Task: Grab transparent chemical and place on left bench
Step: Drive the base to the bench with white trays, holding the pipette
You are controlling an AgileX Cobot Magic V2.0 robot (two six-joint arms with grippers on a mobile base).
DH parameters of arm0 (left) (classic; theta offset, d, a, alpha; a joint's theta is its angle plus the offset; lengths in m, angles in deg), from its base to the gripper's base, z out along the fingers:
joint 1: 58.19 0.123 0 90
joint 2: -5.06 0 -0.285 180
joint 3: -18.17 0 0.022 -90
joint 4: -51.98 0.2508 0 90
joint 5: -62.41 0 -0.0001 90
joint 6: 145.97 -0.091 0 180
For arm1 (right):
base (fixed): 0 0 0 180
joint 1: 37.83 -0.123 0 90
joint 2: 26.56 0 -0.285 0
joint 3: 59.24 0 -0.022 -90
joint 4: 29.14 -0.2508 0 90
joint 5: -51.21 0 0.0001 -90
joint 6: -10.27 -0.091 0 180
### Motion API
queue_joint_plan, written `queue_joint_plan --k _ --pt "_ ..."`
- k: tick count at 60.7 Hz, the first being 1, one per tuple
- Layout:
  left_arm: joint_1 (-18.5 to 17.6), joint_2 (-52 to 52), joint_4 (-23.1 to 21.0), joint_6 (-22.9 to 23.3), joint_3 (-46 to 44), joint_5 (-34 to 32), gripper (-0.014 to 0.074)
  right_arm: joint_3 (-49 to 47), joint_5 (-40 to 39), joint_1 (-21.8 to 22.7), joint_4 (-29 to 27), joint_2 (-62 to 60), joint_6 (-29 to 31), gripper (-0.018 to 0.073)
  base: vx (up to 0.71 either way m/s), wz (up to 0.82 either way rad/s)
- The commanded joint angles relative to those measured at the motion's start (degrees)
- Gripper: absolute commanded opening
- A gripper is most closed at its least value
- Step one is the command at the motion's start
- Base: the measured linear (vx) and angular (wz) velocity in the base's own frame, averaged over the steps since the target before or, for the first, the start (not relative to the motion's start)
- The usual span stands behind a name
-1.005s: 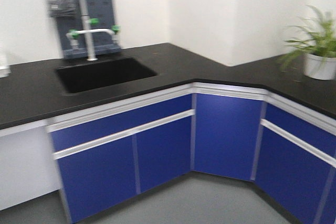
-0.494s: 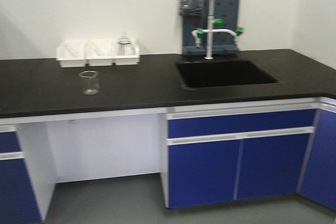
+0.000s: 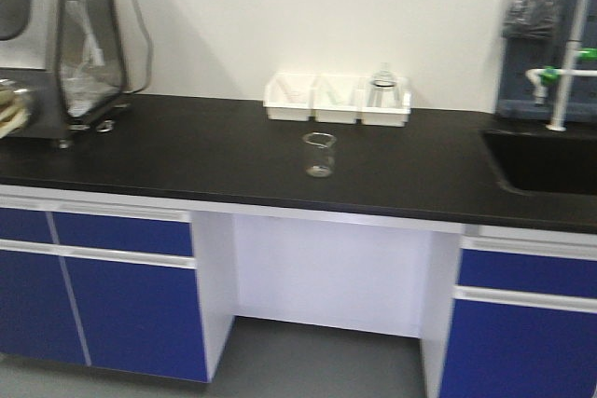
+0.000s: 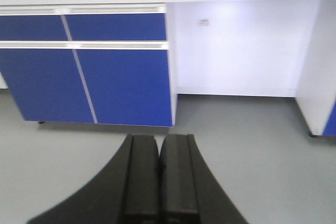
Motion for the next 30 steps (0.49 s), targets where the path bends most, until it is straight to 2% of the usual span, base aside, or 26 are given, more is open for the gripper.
queue_joint_plan --k 1,30 --pt "-0.1 1.1 -0.04 0.45 0.93 -4.49 -0.0003 -1.73 -4.42 -0.03 0.14 -0.29 0.36 -0.0003 0.2 0.52" --pt "-0.1 1.1 -0.04 0.45 0.93 -4.49 -0.0003 -1.73 -4.42 -0.03 0.14 -0.29 0.36 -0.0003 0.27 0.42"
